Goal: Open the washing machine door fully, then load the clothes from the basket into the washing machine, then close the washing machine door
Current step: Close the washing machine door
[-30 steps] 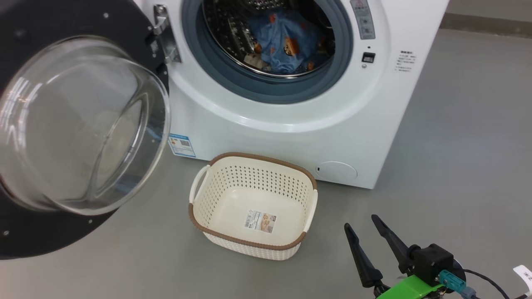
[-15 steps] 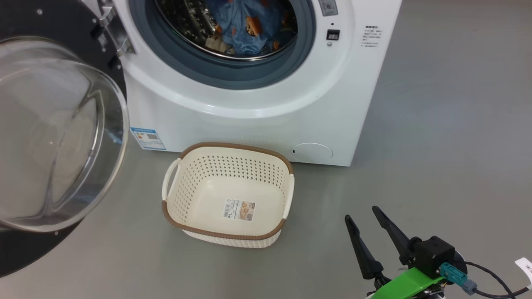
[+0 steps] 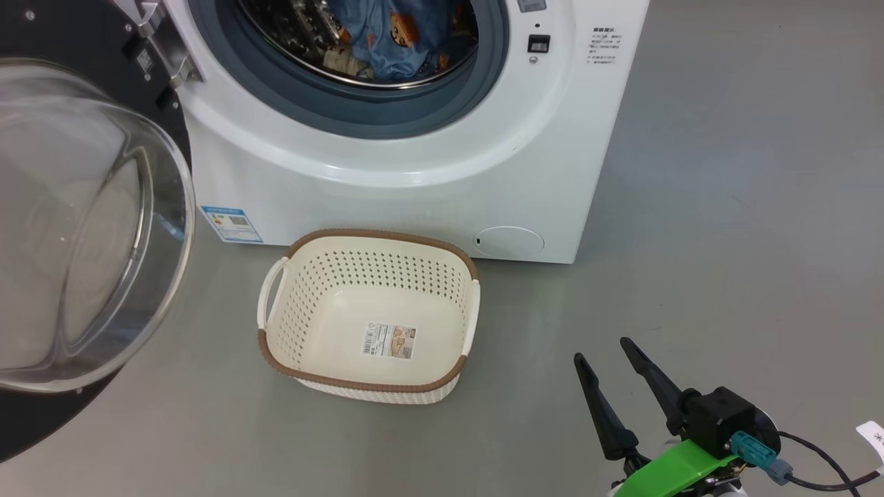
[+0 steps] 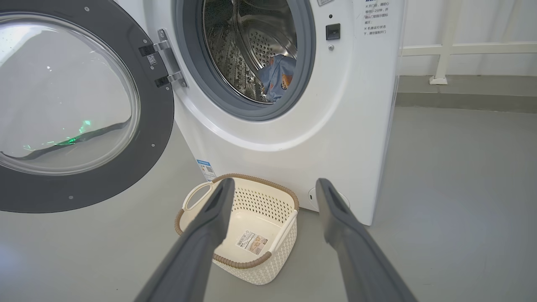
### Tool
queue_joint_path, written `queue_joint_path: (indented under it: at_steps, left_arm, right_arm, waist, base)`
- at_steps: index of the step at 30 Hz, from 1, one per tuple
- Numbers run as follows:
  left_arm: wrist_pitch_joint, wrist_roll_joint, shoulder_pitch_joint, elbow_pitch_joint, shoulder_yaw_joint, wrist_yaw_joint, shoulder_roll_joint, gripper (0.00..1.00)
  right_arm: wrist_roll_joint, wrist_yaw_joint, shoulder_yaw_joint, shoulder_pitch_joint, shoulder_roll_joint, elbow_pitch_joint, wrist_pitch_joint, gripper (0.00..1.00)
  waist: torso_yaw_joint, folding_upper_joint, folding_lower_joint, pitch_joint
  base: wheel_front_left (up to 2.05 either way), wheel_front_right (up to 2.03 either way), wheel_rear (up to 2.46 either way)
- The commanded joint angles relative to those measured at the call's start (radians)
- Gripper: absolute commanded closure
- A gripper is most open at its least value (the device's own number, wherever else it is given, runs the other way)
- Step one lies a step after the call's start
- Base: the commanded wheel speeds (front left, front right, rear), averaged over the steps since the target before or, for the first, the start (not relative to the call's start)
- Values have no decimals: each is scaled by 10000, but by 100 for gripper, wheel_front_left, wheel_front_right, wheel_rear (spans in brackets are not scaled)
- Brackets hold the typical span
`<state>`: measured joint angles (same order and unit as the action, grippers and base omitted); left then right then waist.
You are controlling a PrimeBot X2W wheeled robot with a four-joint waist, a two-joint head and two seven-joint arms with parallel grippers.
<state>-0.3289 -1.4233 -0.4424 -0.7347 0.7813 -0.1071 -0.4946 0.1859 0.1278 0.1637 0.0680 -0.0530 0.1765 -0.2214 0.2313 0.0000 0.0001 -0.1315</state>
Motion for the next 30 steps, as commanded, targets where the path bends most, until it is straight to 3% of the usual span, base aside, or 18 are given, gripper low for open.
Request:
queue_joint_path:
  at_steps: [1,19,30]
  left_arm:
    - [-163,-55,-218,177,156,-23,-663,100]
    - [-2522,-1133,170,1116,-81,-182,-114,100]
    - [-4348,-1932,929,2302,-250,317,417,100]
  right_arm:
    - [-42,29,251,345,28,-276,14,0]
    - [-68,29,214,306,28,-372,241,0]
    - [-10,29,227,294,28,-201,161,0]
  waist:
    - [-4,0,-1,-13]
    - [12,0,-1,-96]
    - [116,0,-1,-68]
  base:
    - [0,0,0]
    - [0,0,0]
    - [0,0,0]
